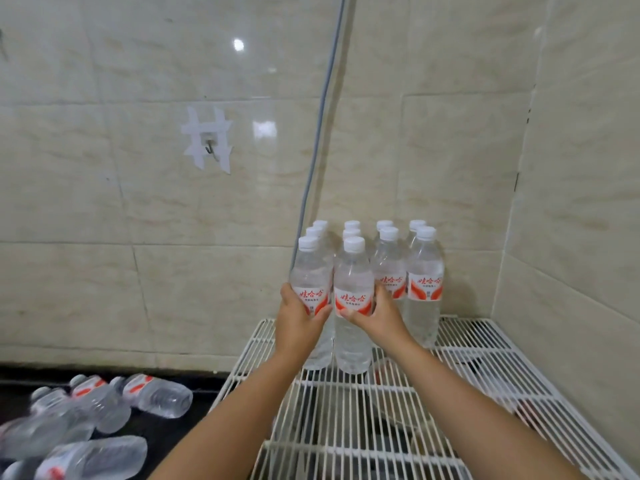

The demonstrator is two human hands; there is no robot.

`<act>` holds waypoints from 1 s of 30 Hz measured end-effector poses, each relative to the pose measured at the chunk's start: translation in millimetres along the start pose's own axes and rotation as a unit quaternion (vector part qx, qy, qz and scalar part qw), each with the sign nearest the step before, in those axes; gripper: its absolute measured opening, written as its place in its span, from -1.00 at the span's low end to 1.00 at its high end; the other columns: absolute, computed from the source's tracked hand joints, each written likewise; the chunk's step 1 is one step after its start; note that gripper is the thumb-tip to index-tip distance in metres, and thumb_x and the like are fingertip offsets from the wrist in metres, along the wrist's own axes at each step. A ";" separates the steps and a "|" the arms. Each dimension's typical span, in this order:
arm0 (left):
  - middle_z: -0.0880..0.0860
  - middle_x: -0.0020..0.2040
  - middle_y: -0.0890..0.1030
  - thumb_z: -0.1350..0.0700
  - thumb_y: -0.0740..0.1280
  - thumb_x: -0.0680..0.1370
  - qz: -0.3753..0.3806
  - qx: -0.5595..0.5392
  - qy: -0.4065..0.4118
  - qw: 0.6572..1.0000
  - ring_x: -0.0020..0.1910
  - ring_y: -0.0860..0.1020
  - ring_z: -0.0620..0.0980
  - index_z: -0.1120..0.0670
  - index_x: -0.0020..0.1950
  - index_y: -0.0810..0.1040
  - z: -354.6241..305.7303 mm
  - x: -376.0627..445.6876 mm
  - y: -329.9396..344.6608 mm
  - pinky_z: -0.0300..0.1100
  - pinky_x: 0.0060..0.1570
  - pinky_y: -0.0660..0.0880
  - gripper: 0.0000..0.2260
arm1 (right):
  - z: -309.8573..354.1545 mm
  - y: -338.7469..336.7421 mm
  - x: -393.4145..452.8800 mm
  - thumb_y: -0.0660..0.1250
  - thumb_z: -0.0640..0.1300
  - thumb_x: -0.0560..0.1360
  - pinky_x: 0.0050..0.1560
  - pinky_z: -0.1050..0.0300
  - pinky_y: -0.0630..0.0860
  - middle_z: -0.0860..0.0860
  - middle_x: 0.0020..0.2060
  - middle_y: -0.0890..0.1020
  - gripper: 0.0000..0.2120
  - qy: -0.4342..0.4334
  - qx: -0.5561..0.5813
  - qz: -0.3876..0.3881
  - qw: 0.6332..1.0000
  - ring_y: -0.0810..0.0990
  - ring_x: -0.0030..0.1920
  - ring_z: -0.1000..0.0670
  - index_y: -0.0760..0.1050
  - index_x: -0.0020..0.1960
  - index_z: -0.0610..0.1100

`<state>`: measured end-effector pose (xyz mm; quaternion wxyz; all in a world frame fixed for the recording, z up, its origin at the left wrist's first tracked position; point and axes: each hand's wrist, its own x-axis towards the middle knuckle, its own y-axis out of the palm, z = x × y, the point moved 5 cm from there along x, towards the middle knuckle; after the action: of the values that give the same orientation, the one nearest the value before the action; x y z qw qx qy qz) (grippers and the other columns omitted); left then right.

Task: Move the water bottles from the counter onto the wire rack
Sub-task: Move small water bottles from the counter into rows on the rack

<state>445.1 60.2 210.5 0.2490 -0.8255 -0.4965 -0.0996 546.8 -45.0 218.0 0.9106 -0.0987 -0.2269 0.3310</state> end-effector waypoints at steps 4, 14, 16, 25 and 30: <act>0.04 0.20 0.47 0.19 0.41 0.44 0.137 -0.003 -0.007 0.991 0.11 0.49 -0.03 0.12 0.35 0.18 8.0 4.6 -2.5 -0.22 0.03 0.45 -0.42 | -6.1 1.2 4.4 0.45 -0.16 0.38 0.14 0.25 0.40 -0.01 0.25 0.44 -0.39 0.010 -0.039 0.010 0.999 0.43 0.18 0.09 0.25 0.33 -0.11; 0.01 0.34 0.41 0.25 0.43 0.42 0.172 0.022 0.039 0.984 0.25 0.42 -0.09 0.00 0.45 0.08 21.5 -0.5 -3.3 -0.27 0.12 0.37 -0.26 | -7.9 12.4 -20.8 0.42 -0.21 0.40 0.35 0.14 0.26 -0.05 0.42 0.25 -0.23 -0.001 -0.139 -0.052 0.989 0.28 0.41 -0.02 0.05 0.45 -0.11; 0.00 0.32 0.44 0.25 0.43 0.42 0.160 0.023 0.043 0.986 0.26 0.44 -0.05 -0.02 0.45 0.05 26.5 -1.3 -1.8 -0.25 0.09 0.39 -0.25 | -7.7 12.5 -21.4 0.42 -0.21 0.40 0.34 0.16 0.27 -0.05 0.41 0.27 -0.23 -0.002 -0.133 -0.062 0.989 0.29 0.40 -0.01 0.05 0.45 -0.10; 0.03 0.38 0.40 0.17 0.41 0.45 0.073 0.098 0.037 0.992 0.29 0.45 0.05 0.02 0.49 0.04 33.4 -10.3 5.7 -0.03 0.23 0.43 -0.27 | -8.3 14.6 -25.2 0.40 -0.20 0.43 0.29 0.22 0.28 -0.06 0.42 0.25 -0.26 -0.027 -0.163 -0.081 0.983 0.30 0.39 -0.01 0.05 0.46 -0.13; 0.03 0.38 0.40 0.13 0.37 0.49 0.071 0.115 0.019 0.991 0.33 0.41 0.02 0.02 0.46 0.14 26.8 -20.7 2.3 -0.08 0.25 0.38 -0.38 | -5.9 12.5 -30.0 0.40 -0.08 0.43 0.31 0.07 0.34 -0.10 0.45 0.20 -0.20 -0.002 -0.258 -0.083 0.963 0.27 0.41 -0.09 -0.02 0.49 -0.15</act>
<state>434.8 57.1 178.3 0.3579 -0.8226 -0.4401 -0.0400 522.4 -55.1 198.3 0.8781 -0.3100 -0.3139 0.1853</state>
